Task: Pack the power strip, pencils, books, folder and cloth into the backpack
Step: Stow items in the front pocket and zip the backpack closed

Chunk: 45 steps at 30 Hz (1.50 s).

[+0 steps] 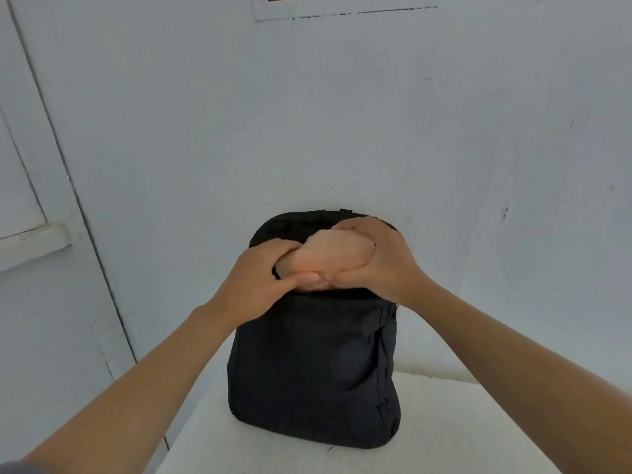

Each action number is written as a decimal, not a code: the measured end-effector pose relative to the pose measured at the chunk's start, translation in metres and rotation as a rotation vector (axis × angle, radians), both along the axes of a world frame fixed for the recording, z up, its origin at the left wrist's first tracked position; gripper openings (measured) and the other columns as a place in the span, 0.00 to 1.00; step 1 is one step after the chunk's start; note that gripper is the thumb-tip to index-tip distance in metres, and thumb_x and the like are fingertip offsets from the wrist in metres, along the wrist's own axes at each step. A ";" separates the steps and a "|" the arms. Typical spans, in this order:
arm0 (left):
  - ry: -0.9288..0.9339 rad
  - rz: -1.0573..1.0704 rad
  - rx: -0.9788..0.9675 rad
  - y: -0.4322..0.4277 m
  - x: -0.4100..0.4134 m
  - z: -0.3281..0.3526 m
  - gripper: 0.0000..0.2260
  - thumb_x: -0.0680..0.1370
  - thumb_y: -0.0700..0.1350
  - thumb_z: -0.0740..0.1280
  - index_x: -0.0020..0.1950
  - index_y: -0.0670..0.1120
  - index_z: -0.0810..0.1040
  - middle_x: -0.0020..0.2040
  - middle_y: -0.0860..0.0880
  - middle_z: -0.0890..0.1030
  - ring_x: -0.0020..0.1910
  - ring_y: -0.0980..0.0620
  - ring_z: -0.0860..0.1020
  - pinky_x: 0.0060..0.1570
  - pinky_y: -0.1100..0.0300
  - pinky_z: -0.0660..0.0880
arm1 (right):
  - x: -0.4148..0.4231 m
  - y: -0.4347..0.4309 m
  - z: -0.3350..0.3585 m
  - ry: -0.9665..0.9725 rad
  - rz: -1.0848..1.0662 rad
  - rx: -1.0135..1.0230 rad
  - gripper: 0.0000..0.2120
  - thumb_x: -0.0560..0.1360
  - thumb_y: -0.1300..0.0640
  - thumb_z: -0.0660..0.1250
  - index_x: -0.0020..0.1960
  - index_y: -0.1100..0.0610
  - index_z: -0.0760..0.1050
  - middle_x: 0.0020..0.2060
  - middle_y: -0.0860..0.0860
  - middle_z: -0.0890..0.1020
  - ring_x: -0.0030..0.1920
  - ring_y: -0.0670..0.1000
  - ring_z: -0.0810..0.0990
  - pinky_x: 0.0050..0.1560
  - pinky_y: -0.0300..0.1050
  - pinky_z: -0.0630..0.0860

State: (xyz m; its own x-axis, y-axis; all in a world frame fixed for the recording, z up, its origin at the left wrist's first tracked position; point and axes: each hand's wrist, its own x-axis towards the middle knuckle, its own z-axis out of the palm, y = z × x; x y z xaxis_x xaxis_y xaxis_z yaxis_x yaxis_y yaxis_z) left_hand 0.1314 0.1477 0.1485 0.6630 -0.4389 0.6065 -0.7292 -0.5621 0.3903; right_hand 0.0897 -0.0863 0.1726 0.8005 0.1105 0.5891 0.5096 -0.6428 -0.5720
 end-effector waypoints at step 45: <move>0.257 -0.068 0.382 -0.053 -0.004 0.004 0.28 0.72 0.69 0.70 0.66 0.57 0.73 0.55 0.60 0.80 0.51 0.60 0.79 0.54 0.58 0.76 | -0.020 -0.020 -0.035 0.304 0.245 0.015 0.30 0.72 0.64 0.76 0.68 0.50 0.67 0.61 0.49 0.74 0.59 0.49 0.80 0.60 0.46 0.80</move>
